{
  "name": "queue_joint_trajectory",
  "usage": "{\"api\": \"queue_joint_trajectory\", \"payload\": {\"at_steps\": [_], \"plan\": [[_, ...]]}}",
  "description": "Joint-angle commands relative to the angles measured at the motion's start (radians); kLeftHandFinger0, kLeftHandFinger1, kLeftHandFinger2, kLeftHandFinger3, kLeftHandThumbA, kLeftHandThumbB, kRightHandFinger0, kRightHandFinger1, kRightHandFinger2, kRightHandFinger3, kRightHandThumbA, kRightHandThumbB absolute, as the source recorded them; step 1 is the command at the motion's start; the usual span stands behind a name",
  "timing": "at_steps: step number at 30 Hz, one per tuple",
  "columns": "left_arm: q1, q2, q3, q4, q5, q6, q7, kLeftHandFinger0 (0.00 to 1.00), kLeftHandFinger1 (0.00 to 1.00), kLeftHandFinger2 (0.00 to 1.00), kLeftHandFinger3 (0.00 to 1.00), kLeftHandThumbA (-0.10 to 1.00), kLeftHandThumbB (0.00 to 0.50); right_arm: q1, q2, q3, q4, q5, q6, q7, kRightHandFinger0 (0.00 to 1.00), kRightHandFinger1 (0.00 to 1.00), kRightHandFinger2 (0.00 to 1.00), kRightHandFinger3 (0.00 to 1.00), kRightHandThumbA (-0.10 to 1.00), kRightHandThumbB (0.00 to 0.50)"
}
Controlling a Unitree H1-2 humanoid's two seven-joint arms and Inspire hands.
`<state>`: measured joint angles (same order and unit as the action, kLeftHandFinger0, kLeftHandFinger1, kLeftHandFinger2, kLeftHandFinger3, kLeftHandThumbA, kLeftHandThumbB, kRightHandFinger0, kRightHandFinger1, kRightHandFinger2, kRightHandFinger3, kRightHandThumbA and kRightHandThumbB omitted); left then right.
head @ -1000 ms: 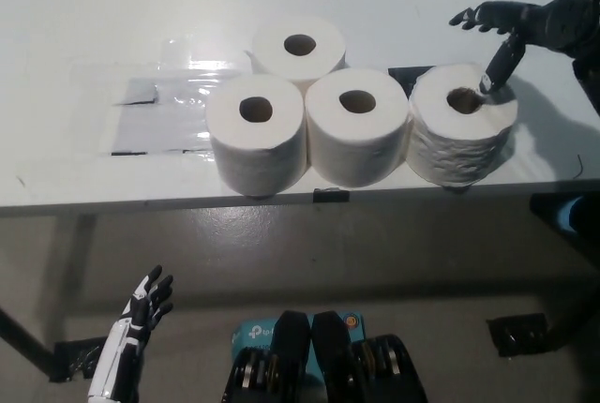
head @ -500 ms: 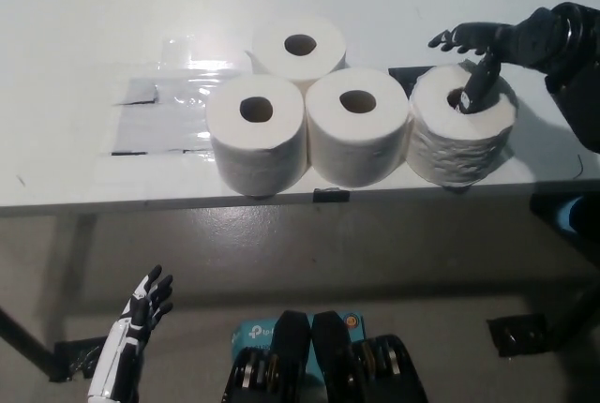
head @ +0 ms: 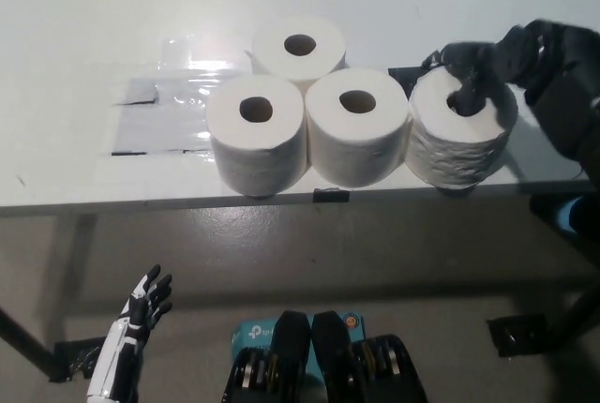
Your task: A few rolls of toilet paper are kept infront of the robot and the robot uses its right hand to lift one of the rolls and and places it on top of the other rolls to stack it.
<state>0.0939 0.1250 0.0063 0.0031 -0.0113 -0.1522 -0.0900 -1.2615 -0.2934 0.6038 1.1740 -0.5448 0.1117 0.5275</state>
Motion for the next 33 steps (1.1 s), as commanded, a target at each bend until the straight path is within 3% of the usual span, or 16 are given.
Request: {"api": "queue_joint_trajectory", "payload": {"at_steps": [1, 3, 5, 7, 9, 11, 12, 15, 18, 19, 22, 24, 25, 27, 31, 33], "plan": [[0.005, 0.011, 0.006, -0.032, -0.017, -0.044, -0.011, 1.00, 1.00, 1.00, 1.00, 1.00, 0.083, -0.039, -0.001, 0.021, 0.012, -0.061, -0.033, -0.128, 0.09, 0.31, 0.54, 0.93, 0.79, 0.314], [0.001, 0.011, 0.008, -0.032, -0.013, -0.042, -0.005, 1.00, 1.00, 1.00, 1.00, 1.00, 0.096, -0.031, -0.004, 0.023, 0.012, -0.065, -0.039, -0.159, 0.13, 0.20, 0.36, 0.77, 0.80, 0.235], [0.000, 0.009, 0.011, -0.032, -0.022, -0.040, -0.005, 1.00, 1.00, 1.00, 1.00, 1.00, 0.106, -0.016, -0.010, 0.026, 0.004, -0.076, -0.049, -0.191, 0.13, 0.25, 0.40, 0.66, 0.88, 0.138], [0.003, 0.006, 0.013, -0.036, -0.031, -0.037, -0.006, 1.00, 1.00, 1.00, 1.00, 1.00, 0.104, -0.001, -0.020, 0.015, -0.001, -0.069, -0.050, -0.198, 0.34, 0.43, 0.52, 0.68, 0.94, 0.072], [0.000, 0.007, 0.013, -0.033, -0.028, -0.044, -0.005, 1.00, 1.00, 1.00, 1.00, 1.00, 0.099, 0.006, -0.030, 0.003, 0.006, -0.059, -0.060, -0.197, 0.06, 0.13, 0.30, 0.62, 0.96, 0.030], [-0.001, 0.008, 0.014, -0.030, -0.030, -0.049, -0.006, 1.00, 1.00, 1.00, 1.00, 1.00, 0.098, 0.014, -0.038, -0.009, 0.011, -0.050, -0.064, -0.206, 0.31, 0.40, 0.51, 0.79, 0.99, 0.011], [-0.001, 0.009, 0.015, -0.031, -0.030, -0.049, -0.005, 1.00, 1.00, 1.00, 1.00, 1.00, 0.098, 0.018, -0.040, -0.019, 0.014, -0.043, -0.069, -0.217, 0.33, 0.38, 0.51, 0.78, 0.99, 0.002], [-0.002, 0.010, 0.017, -0.032, -0.024, -0.048, 0.000, 1.00, 1.00, 1.00, 1.00, 1.00, 0.098, 0.038, -0.054, -0.079, 0.024, -0.002, -0.090, -0.262, 0.26, 0.28, 0.45, 0.80, 0.98, 0.009], [-0.004, 0.007, 0.023, -0.033, -0.029, -0.039, 0.004, 1.00, 1.00, 1.00, 1.00, 1.00, 0.110, 0.061, -0.070, -0.131, 0.019, 0.023, -0.137, -0.310, 0.46, 0.42, 0.47, 0.51, 1.00, 0.000], [-0.003, 0.008, 0.024, -0.030, -0.032, -0.047, 0.001, 1.00, 1.00, 1.00, 1.00, 1.00, 0.108, 0.079, -0.080, -0.173, 0.018, 0.052, -0.162, -0.341, 0.09, 0.08, 0.21, 0.42, 1.00, 0.007], [-0.003, 0.007, 0.028, -0.028, -0.035, -0.050, 0.000, 1.00, 1.00, 1.00, 1.00, 1.00, 0.101, 0.105, -0.085, -0.255, 0.020, 0.101, -0.204, -0.380, 0.00, 0.06, 0.31, 0.25, 0.97, 0.002], [-0.003, 0.005, 0.028, -0.025, -0.036, -0.058, -0.001, 1.00, 1.00, 1.00, 1.00, 1.00, 0.091, 0.120, -0.087, -0.317, 0.020, 0.144, -0.197, -0.397, 0.02, 0.33, 0.63, 0.34, 0.98, 0.031], [-0.002, 0.004, 0.029, -0.024, -0.038, -0.059, -0.002, 1.00, 1.00, 1.00, 1.00, 1.00, 0.087, 0.127, -0.083, -0.371, 0.024, 0.180, -0.171, -0.401, 0.10, 0.27, 0.54, 0.31, 1.00, 0.041], [-0.001, 0.003, 0.031, -0.021, -0.046, -0.064, -0.005, 1.00, 1.00, 1.00, 1.00, 1.00, 0.087, 0.141, -0.079, -0.442, 0.027, 0.222, -0.140, -0.394, 0.00, 0.15, 0.44, 0.25, 1.00, 0.037], [0.000, 0.005, 0.038, -0.016, -0.047, -0.069, -0.003, 1.00, 1.00, 1.00, 1.00, 1.00, 0.099, 0.184, -0.075, -0.590, 0.039, 0.327, -0.153, -0.357, 0.00, 0.11, 0.48, 0.30, 1.00, 0.000], [0.003, 0.004, 0.041, -0.017, -0.043, -0.070, 0.000, 1.00, 1.00, 1.00, 1.00, 1.00, 0.108, 0.200, -0.071, -0.662, 0.045, 0.372, -0.141, -0.347, 0.00, 0.01, 0.34, 0.25, 1.00, 0.037]]}}
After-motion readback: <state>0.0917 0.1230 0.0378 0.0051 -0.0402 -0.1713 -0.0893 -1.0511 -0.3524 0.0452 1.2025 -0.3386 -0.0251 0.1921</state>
